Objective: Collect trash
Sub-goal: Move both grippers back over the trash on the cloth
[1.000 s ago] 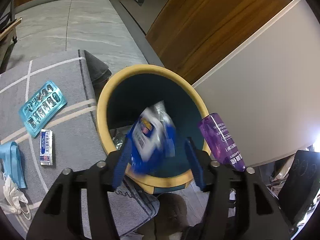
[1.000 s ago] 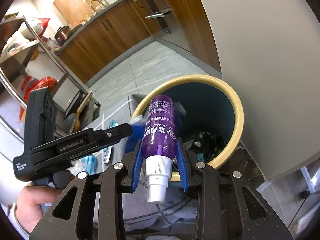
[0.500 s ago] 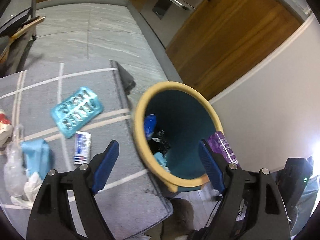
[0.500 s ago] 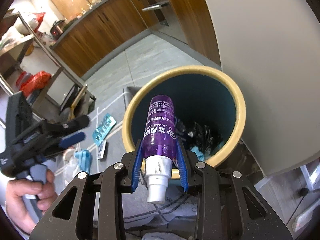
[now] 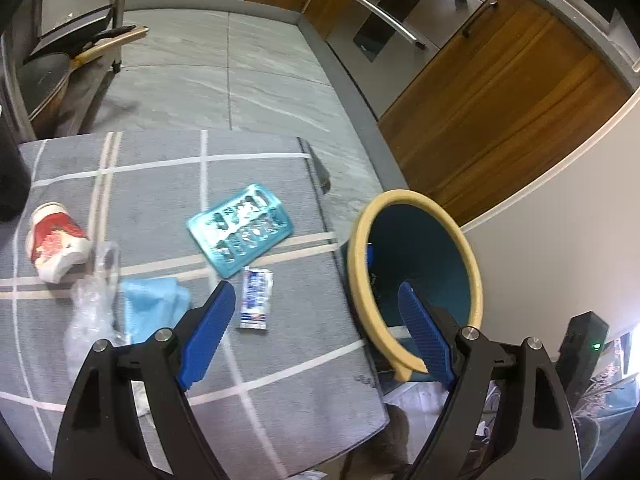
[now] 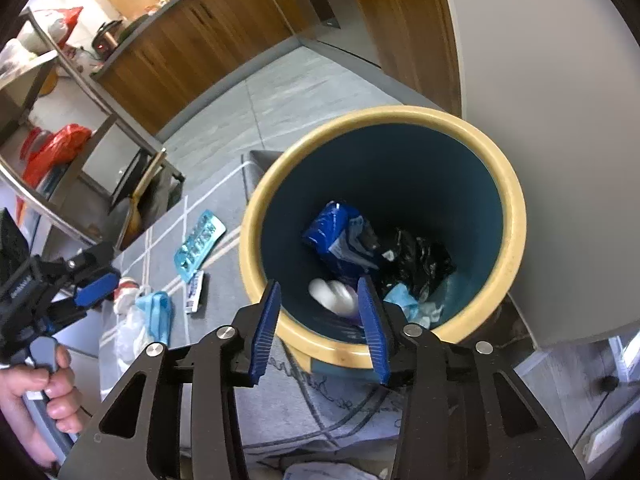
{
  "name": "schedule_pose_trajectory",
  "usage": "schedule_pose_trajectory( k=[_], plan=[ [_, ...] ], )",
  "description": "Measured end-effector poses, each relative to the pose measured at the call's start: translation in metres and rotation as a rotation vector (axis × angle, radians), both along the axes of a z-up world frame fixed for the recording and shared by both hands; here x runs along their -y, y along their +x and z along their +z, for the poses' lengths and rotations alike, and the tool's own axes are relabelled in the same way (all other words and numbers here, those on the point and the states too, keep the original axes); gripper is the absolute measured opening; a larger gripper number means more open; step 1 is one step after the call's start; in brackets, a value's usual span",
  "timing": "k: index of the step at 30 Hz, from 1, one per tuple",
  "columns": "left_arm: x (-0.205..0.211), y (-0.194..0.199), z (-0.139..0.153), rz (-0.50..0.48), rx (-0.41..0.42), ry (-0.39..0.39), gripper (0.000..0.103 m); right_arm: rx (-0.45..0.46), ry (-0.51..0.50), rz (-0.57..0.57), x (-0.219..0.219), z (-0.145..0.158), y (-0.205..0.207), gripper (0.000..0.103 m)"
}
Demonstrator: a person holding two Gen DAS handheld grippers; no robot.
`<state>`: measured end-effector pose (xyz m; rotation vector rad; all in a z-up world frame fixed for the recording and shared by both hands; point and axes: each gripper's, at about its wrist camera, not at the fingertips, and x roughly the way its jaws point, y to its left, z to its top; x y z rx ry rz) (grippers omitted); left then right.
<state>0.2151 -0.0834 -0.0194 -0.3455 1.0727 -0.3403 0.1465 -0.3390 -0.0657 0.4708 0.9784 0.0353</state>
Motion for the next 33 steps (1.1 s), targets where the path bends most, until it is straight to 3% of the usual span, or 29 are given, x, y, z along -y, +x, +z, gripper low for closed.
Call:
schedule_pose_trajectory(
  k=[19,33],
  plan=[
    [-0.065,-0.027,-0.021,0.014,-0.002,0.233,0.082,0.040,-0.006,0.092,-0.035,0.010,0.002,0.063],
    [-0.107,-0.056,-0.051,-0.017,-0.055,0.291,0.082,0.040,-0.029,0.167,-0.074,0.013,0.005,0.066]
  ],
)
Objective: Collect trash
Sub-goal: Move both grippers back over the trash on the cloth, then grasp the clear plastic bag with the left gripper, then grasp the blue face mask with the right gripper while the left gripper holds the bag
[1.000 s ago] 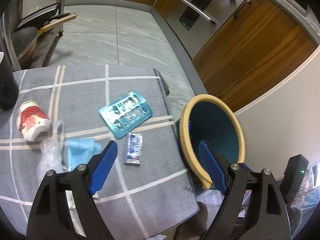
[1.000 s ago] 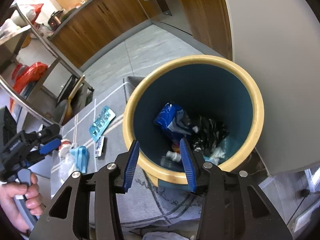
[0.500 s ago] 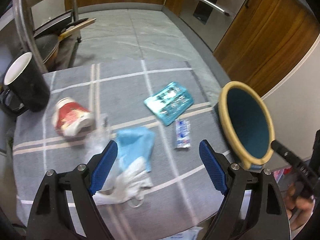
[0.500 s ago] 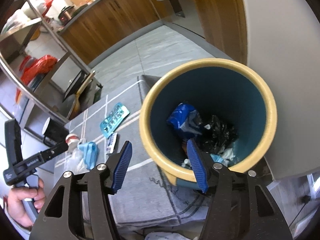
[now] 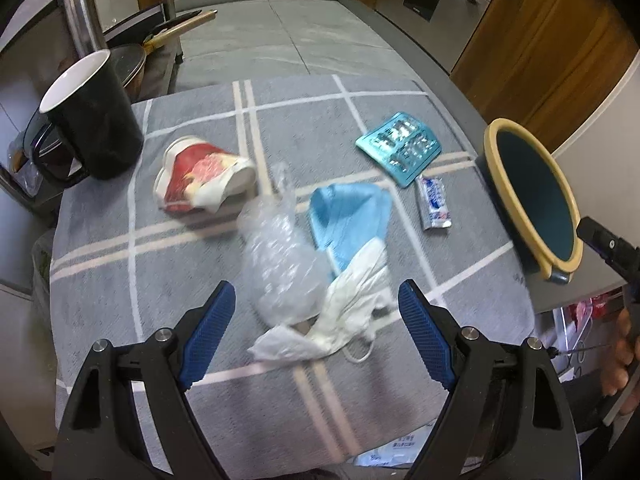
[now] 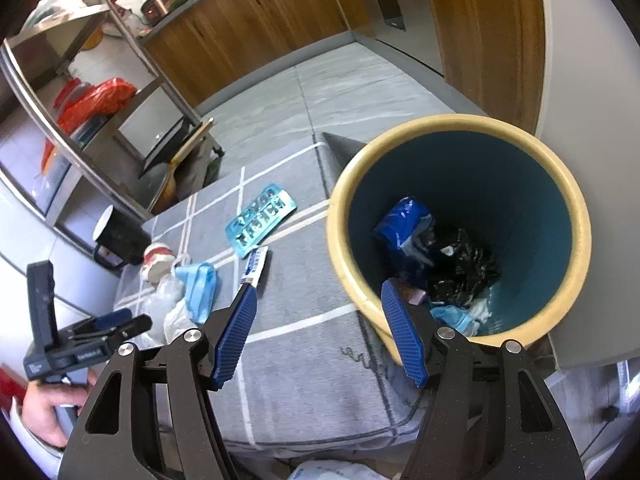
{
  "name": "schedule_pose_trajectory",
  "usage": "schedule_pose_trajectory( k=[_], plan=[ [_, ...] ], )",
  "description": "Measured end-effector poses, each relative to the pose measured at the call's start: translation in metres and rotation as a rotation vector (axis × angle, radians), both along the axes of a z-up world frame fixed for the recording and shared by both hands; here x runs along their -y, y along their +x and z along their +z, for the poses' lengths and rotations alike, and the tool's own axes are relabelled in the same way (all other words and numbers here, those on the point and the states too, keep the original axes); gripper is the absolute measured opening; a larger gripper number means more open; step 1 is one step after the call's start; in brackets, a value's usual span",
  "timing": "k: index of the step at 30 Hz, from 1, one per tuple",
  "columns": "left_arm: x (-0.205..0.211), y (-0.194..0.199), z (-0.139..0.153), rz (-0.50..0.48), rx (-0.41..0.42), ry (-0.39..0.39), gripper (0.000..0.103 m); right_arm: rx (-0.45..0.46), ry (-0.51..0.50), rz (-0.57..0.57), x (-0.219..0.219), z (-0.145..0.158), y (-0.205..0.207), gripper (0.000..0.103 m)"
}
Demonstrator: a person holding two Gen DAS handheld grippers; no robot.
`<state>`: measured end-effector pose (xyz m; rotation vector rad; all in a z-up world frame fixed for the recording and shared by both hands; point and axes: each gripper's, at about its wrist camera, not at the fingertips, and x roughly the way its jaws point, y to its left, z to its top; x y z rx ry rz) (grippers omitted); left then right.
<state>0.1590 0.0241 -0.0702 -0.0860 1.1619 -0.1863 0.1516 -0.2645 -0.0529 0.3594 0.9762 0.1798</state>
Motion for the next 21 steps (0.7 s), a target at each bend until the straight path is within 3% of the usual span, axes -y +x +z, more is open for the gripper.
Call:
schedule_pose_trajectory(
  k=[7,13,16,18,21],
  plan=[
    [-0.030,-0.002,0.001,0.064,0.010,-0.051,0.082,-0.012,-0.014,0.036,-0.021,-0.003,0.002,0.066],
    [-0.029,0.011,-0.011,0.069,-0.005,-0.088,0.079,-0.019,-0.032,0.072,-0.038,-0.005,0.002,0.066],
    [-0.027,0.018,-0.024,0.059,-0.036,-0.092,0.066,-0.020,-0.036,0.078,-0.042,-0.005,0.001,0.066],
    [-0.026,0.020,-0.033,0.049,-0.061,-0.117,0.041,-0.022,-0.038,0.082,-0.044,-0.006,0.002,0.066],
    [-0.028,0.019,-0.033,0.053,-0.063,-0.159,0.027,-0.027,-0.039,0.093,-0.050,-0.007,0.003,0.066]
  ],
)
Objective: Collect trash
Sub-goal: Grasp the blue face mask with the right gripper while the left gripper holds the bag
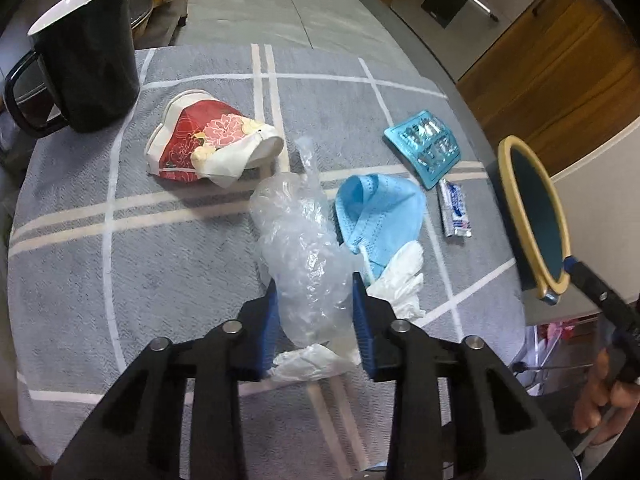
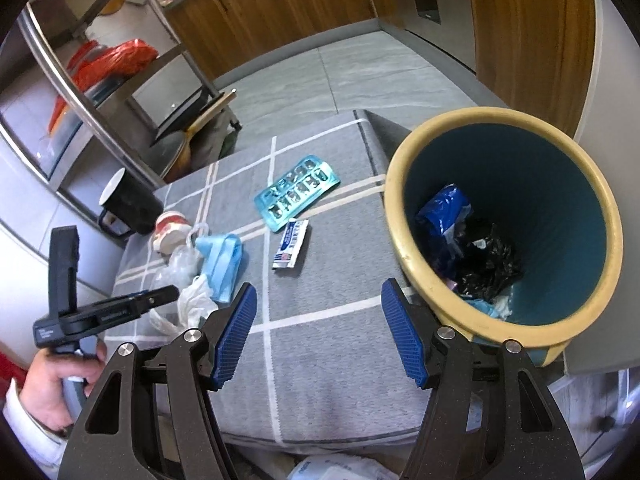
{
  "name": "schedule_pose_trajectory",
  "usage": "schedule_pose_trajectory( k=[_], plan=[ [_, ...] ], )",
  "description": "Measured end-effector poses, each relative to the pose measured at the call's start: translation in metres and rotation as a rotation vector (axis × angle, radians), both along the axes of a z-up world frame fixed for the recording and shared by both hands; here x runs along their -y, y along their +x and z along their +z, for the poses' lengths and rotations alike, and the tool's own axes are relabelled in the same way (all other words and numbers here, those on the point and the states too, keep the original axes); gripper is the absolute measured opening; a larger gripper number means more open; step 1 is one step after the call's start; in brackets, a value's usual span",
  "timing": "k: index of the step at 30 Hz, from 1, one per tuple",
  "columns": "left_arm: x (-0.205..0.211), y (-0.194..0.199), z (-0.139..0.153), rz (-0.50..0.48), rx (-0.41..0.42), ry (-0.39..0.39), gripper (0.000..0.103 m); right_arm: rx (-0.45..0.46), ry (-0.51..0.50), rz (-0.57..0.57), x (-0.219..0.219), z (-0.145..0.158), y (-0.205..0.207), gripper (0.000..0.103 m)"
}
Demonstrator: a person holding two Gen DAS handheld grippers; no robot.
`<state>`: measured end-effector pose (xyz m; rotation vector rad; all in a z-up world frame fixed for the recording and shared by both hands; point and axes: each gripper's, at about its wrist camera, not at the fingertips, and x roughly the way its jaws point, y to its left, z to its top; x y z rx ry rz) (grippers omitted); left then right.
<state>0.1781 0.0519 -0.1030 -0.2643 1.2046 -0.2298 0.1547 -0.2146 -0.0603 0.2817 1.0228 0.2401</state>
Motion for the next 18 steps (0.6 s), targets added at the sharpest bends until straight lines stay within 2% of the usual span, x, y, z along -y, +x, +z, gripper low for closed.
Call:
schedule_pose_trajectory(
  k=[10,18],
  plan=[
    [-0.004,-0.008,0.051,0.004,0.139,-0.005,0.022,-0.014,-0.016,0.058,-0.027,-0.007,0.004,0.066],
    [-0.015,-0.008,0.075,0.039,0.199,-0.014,0.022,-0.030,0.008,0.102,-0.053,-0.010,0.013,0.066]
  ],
)
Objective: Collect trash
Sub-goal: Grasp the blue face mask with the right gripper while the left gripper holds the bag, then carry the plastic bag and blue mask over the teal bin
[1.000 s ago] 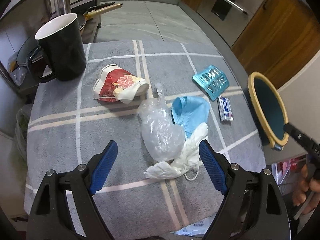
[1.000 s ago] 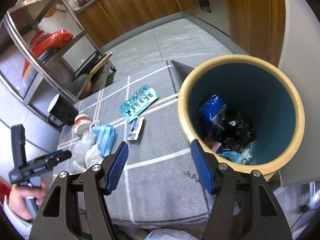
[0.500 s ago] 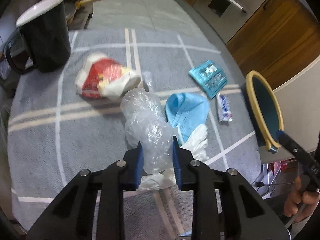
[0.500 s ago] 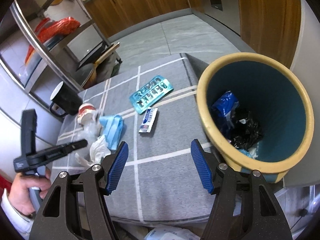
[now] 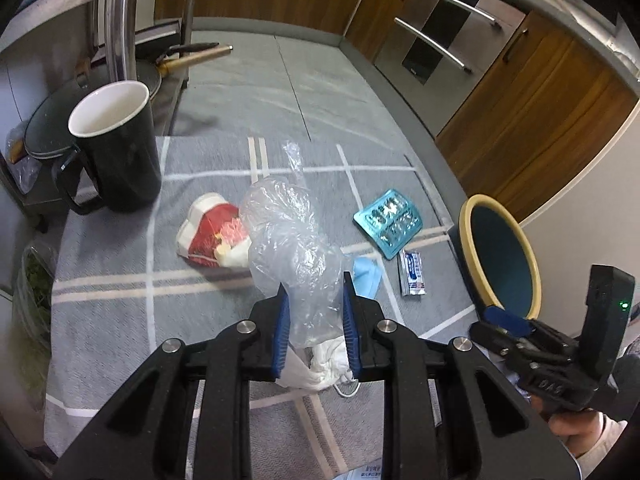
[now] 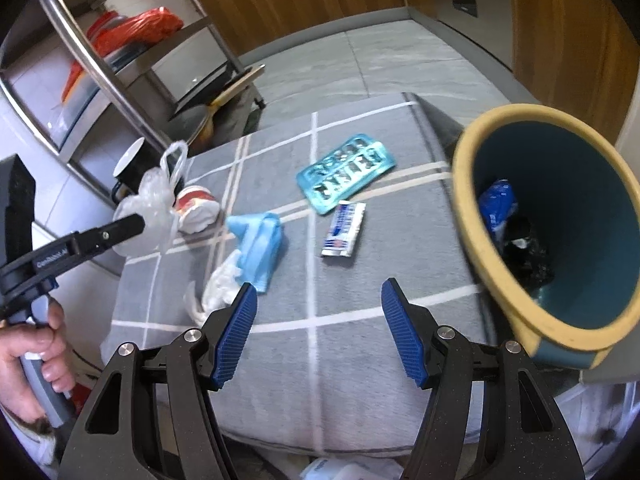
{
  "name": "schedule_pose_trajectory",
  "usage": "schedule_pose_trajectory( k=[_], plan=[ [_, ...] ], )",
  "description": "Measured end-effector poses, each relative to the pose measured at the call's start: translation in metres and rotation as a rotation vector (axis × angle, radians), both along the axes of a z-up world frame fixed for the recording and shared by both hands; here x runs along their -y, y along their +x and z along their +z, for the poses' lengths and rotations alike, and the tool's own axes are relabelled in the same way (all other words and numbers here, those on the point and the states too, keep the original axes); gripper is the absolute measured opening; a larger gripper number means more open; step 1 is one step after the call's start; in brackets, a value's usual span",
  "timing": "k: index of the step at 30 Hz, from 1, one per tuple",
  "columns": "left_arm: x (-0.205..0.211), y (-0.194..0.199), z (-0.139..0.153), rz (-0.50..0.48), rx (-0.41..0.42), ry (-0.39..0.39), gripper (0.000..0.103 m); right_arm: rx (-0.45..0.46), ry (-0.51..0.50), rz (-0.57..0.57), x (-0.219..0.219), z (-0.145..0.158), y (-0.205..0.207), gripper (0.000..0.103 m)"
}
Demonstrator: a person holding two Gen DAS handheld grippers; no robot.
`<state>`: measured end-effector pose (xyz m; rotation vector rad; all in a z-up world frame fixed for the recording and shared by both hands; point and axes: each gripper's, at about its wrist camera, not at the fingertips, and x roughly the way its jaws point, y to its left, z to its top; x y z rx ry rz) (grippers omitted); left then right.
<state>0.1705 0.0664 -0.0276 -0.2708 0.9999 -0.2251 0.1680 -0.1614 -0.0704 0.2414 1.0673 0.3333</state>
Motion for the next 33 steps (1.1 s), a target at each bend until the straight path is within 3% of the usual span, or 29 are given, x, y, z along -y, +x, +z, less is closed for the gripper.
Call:
schedule_pose_trajectory(
  k=[16,19,21,24,33],
  plan=[
    [-0.040,-0.008,0.030,0.100,0.080,-0.040,0.022,-0.091,0.007,0.049,-0.077,-0.040,0.065,0.066],
    [-0.045,-0.007,0.032,0.107,0.084,-0.045,0.022,-0.102,-0.015,0.057,-0.084,-0.050,0.072,0.051],
    [-0.046,-0.006,0.032,0.109,0.084,-0.046,0.022,-0.098,-0.030,0.068,-0.087,-0.055,0.073,0.029],
    [-0.046,-0.003,0.034,0.109,0.089,-0.046,0.022,-0.064,-0.030,0.067,-0.086,-0.051,0.072,0.017],
    [-0.034,0.000,0.038,0.092,0.096,-0.034,0.022,0.054,-0.037,0.075,-0.074,-0.013,0.063,0.010]
  ],
)
